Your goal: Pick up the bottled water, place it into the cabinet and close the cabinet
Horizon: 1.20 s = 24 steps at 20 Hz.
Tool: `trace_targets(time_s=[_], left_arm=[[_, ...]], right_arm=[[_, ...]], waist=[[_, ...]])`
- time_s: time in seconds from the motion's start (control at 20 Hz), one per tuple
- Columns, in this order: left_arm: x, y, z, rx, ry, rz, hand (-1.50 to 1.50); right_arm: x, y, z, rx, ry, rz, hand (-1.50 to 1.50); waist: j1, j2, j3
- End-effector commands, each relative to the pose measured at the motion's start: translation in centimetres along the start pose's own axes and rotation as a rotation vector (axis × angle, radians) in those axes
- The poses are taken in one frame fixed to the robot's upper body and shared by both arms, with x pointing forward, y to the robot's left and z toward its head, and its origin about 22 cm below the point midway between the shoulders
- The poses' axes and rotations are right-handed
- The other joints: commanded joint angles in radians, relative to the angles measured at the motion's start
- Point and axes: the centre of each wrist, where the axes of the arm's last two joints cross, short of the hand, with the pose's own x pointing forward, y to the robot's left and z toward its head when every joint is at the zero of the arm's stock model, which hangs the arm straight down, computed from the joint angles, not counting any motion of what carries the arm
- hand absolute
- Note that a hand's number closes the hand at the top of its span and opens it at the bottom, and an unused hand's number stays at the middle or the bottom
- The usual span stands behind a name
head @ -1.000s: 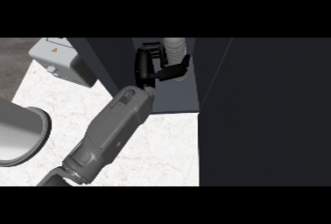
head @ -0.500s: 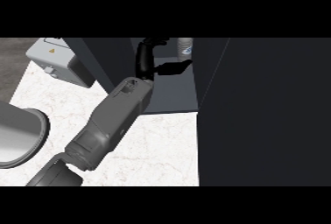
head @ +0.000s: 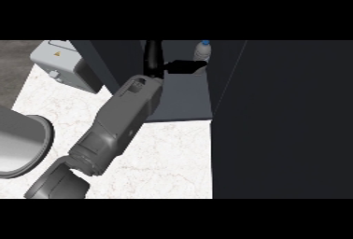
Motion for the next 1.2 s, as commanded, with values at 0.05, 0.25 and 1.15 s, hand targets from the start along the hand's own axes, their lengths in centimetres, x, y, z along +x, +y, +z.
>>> trace_targets(time_s=[0.05, 0.25, 1.15], left_arm=[[0.8, 0.2, -0.6, -0.046, -0.053, 0.141, -1.5], [1.8, -0.5, -0.2, -0.1, -0.071, 0.257, -1.5], [2.5, -1.7, 10.6, -0.226, -0.036, 0.44, -1.5]], right_arm=[[1.8, 0.1, -0.2, -0.005, -0.043, 0.004, -1.5], [2.2, 1.4, -1.3, -0.007, -0.054, 0.005, -1.5], [2.8, 1.9, -1.2, 0.019, -0.025, -0.009, -1.5]], waist=[[0.013, -0.004, 0.0], [0.029, -0.01, -0.001], [0.055, -0.025, 0.0]])
